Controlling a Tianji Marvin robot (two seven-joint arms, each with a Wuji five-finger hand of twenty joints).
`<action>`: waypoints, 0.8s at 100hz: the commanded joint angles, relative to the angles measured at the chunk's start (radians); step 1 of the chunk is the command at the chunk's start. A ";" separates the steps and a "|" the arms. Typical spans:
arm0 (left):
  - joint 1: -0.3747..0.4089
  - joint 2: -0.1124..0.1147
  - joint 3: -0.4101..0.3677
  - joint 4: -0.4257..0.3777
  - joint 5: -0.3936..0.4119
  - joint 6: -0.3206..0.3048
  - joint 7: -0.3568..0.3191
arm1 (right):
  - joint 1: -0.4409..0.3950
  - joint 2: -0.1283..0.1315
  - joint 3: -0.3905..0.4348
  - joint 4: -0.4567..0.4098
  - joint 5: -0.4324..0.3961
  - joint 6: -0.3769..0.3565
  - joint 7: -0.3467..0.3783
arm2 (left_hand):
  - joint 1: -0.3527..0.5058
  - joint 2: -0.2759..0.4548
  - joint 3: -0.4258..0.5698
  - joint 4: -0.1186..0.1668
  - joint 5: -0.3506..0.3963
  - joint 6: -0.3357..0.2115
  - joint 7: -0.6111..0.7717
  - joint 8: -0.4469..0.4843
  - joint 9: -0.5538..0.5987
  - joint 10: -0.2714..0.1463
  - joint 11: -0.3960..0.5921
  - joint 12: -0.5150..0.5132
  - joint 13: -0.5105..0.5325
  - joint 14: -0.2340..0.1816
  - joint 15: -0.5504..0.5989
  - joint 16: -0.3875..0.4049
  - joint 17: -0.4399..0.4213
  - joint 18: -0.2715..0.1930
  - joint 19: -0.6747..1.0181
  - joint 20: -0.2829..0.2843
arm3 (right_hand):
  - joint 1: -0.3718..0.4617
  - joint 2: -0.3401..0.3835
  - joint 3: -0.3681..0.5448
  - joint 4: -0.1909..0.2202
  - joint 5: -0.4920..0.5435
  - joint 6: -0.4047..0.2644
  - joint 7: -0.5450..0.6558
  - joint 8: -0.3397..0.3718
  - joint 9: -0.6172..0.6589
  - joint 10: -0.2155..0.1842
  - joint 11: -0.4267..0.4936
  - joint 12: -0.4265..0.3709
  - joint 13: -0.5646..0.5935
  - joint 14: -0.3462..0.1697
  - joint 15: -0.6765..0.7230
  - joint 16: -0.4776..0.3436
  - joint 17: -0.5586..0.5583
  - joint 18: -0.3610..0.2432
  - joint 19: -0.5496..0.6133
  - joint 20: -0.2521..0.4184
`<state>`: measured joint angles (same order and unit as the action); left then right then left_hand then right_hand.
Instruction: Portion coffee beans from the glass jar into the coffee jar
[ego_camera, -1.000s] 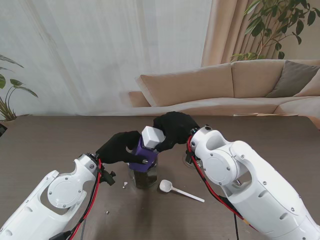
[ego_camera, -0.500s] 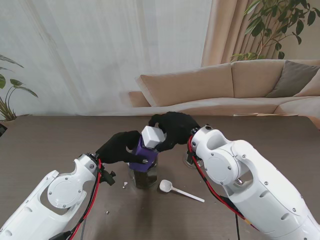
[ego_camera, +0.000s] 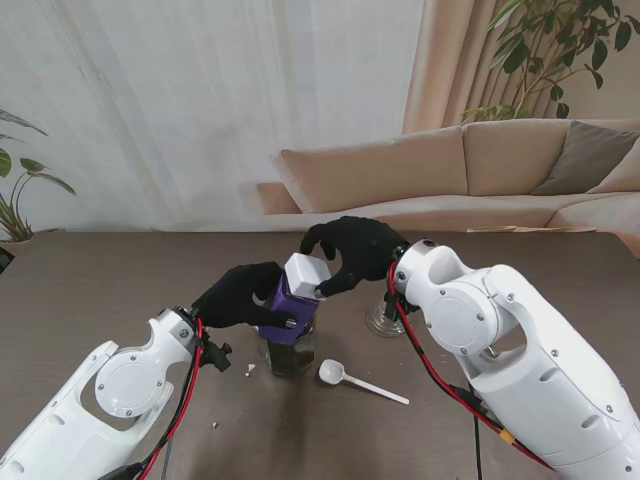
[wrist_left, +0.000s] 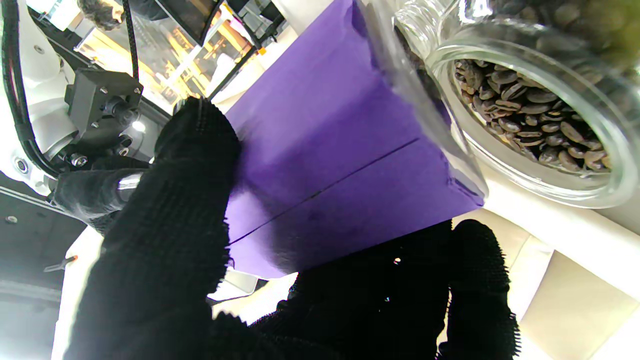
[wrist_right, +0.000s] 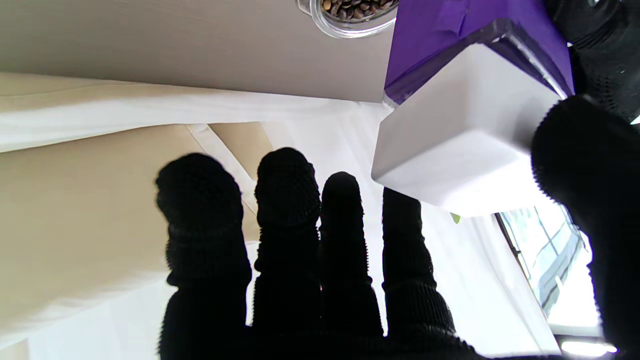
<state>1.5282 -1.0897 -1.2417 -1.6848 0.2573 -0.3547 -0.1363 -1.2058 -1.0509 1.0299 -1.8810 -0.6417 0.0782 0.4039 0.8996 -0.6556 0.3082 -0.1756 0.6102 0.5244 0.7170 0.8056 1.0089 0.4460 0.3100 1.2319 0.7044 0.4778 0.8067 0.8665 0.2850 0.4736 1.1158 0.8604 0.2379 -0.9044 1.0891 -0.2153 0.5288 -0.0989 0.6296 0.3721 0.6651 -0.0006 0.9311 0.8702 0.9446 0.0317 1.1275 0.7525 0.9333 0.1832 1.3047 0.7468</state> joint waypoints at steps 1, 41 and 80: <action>-0.003 -0.004 0.002 0.000 -0.004 -0.003 -0.019 | 0.012 0.002 0.000 -0.007 -0.001 -0.006 0.016 | 0.184 0.128 0.376 0.062 0.098 -0.042 0.375 0.070 0.079 -0.074 0.070 0.032 0.023 0.031 -0.004 0.017 -0.032 -0.066 0.045 0.032 | 0.021 0.012 0.025 0.027 0.057 -0.032 0.018 0.005 0.036 -0.006 -0.003 -0.005 0.023 0.012 0.005 0.013 -0.469 0.022 -0.010 0.025; -0.009 -0.005 0.005 0.006 -0.009 -0.008 -0.017 | 0.050 0.001 -0.055 0.002 -0.011 0.037 0.029 | 0.184 0.127 0.377 0.062 0.099 -0.043 0.375 0.070 0.079 -0.072 0.070 0.032 0.023 0.032 -0.005 0.017 -0.033 -0.064 0.044 0.032 | 0.046 0.072 0.024 0.035 0.352 0.013 0.115 0.096 0.252 -0.007 -0.007 0.017 0.164 0.000 0.026 0.013 -0.384 0.032 0.025 0.015; -0.007 -0.005 0.001 0.006 -0.005 -0.021 -0.013 | 0.090 0.015 -0.093 -0.004 0.005 0.107 0.116 | 0.183 0.127 0.378 0.061 0.099 -0.043 0.375 0.070 0.079 -0.074 0.070 0.033 0.023 0.031 -0.005 0.018 -0.032 -0.065 0.044 0.032 | -0.015 0.324 -0.158 0.086 0.481 0.065 0.123 0.173 0.365 0.008 -0.020 0.036 0.217 0.009 0.043 0.013 -0.364 0.044 0.046 0.008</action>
<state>1.5233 -1.0891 -1.2369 -1.6660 0.2548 -0.3690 -0.1358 -1.1153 -1.0353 0.9490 -1.8825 -0.6425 0.1771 0.4970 0.8997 -0.6695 0.3197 -0.1756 0.6164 0.5244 0.7170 0.8052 1.0106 0.4460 0.3100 1.2319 0.7045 0.4778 0.8067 0.8665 0.2850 0.4740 1.1158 0.8604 0.1897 -0.7050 0.9164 -0.2060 0.8981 0.0742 0.6462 0.5188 1.0103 0.0389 0.9222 0.8838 1.1265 0.0358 1.1521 0.7593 0.9332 0.2022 1.3087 0.7474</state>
